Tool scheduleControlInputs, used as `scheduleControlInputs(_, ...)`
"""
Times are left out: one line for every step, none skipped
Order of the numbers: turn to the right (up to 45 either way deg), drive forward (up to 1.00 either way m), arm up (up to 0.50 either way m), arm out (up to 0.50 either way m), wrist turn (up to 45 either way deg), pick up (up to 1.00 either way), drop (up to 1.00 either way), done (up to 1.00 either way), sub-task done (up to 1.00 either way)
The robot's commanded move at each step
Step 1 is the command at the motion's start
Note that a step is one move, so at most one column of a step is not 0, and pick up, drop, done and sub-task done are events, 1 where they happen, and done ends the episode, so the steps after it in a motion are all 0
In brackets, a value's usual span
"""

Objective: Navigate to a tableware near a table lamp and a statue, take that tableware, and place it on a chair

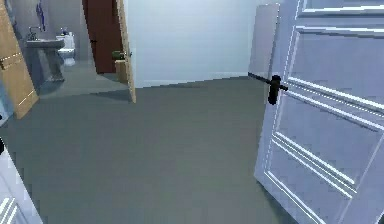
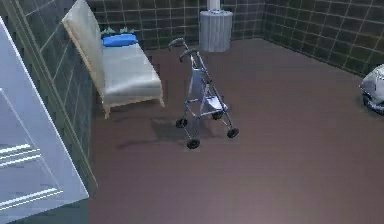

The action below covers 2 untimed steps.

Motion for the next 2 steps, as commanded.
scheduleControlInputs(-21.0,0.0,0.0,0.0,0.0,0.0,0.0,0.0,0.0)
scheduleControlInputs(0.0,0.9,0.0,0.0,0.0,0.0,0.0,0.0,0.0)
